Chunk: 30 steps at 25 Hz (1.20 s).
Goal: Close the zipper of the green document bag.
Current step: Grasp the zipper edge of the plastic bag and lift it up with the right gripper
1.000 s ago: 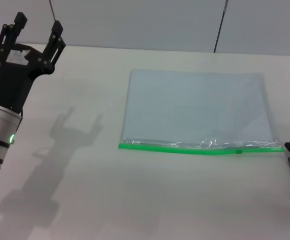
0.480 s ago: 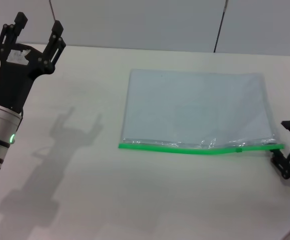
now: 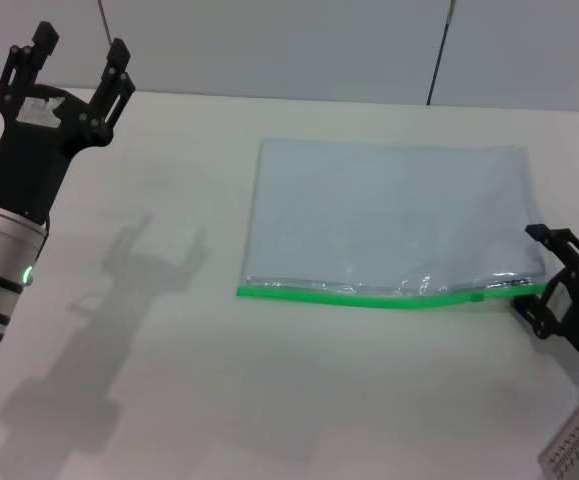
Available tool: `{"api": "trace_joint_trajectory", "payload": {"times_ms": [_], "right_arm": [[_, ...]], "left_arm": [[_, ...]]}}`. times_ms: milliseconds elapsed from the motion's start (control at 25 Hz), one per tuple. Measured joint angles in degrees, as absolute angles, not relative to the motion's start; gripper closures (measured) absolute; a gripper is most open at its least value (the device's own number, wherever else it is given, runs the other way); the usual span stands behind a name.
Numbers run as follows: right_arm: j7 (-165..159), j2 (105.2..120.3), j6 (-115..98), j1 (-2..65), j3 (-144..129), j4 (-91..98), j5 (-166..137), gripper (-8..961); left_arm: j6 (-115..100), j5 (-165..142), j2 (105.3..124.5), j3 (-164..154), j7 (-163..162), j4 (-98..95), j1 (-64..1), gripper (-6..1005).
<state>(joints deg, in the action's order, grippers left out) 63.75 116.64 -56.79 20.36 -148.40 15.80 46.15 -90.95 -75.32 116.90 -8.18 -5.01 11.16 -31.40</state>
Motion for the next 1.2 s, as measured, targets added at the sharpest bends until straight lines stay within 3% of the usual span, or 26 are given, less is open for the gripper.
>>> {"api": "trace_joint_trajectory", "payload": {"times_ms": [320,520,960,1040,1200], "right_arm": [[66.6,116.62,-53.2,21.6,-148.8,17.7,46.3,277],[67.3,116.62,-51.3,22.1,-148.8,18.5,46.3,499],[67.3,116.63,-51.0,22.1,-148.7,20.6,46.5,746],[67.3,116.63,-51.0,22.1,-148.7,21.3,46.6,835],[67.3,116.57,-51.1,22.1,-148.7,22.9,46.4,867]], "left_arm": [[-91.2,-75.4,116.9,-8.2,-5.0,11.3,-31.5,222],[-91.2,-75.4,116.9,-8.2,-5.0,11.3,-31.5,223],[-91.2,-75.4,116.9,-8.2,-5.0,11.2,-31.5,222],[-91.1,-75.5,116.9,-8.2,-4.9,11.2,-31.5,222],[-90.9,-75.7,116.88,-8.7,-4.8,11.2,-31.7,222]]}}
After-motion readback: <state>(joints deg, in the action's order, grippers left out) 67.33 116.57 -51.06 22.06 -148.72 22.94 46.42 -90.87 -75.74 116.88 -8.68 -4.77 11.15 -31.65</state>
